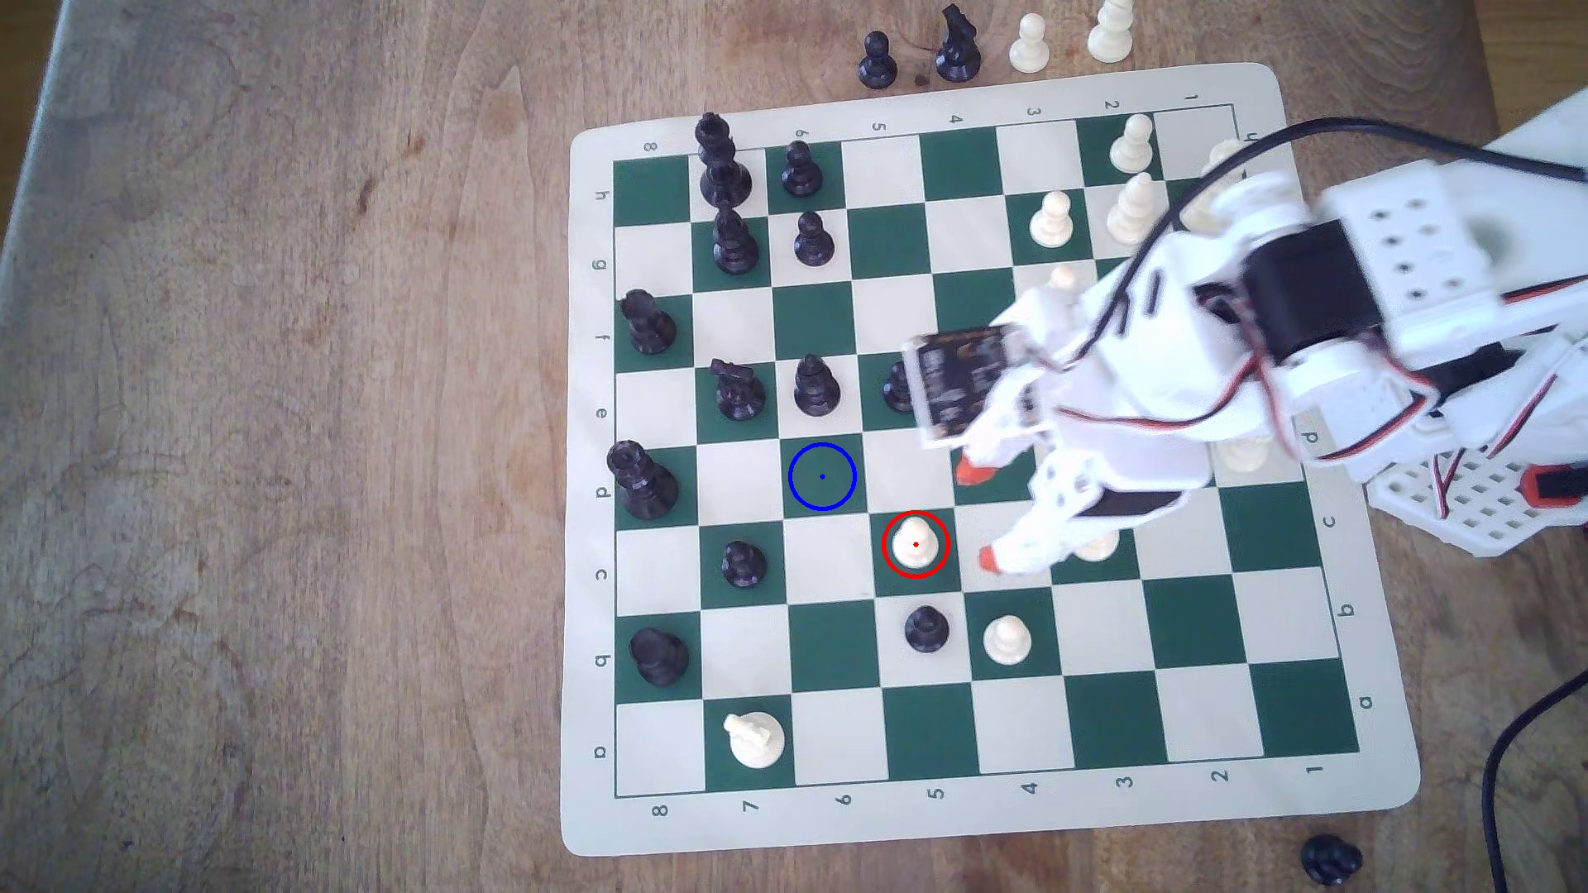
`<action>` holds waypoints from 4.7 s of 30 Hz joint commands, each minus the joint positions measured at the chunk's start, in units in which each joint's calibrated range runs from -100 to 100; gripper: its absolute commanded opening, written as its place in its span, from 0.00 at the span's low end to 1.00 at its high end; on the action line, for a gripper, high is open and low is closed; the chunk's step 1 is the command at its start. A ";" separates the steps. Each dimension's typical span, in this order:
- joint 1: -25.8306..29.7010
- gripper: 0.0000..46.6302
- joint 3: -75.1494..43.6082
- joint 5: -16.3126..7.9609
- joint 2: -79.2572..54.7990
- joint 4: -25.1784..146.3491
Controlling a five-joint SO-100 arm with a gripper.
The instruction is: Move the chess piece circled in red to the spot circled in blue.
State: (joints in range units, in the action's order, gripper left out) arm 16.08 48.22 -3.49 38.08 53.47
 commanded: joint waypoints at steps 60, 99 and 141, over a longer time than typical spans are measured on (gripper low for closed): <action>-1.88 0.28 -29.81 -9.47 -39.44 1.98; -6.73 0.04 -45.68 -7.37 -38.68 9.52; -9.31 0.24 -45.22 -5.71 -52.43 0.75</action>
State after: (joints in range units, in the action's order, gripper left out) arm 6.71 6.55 -9.11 -15.04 54.74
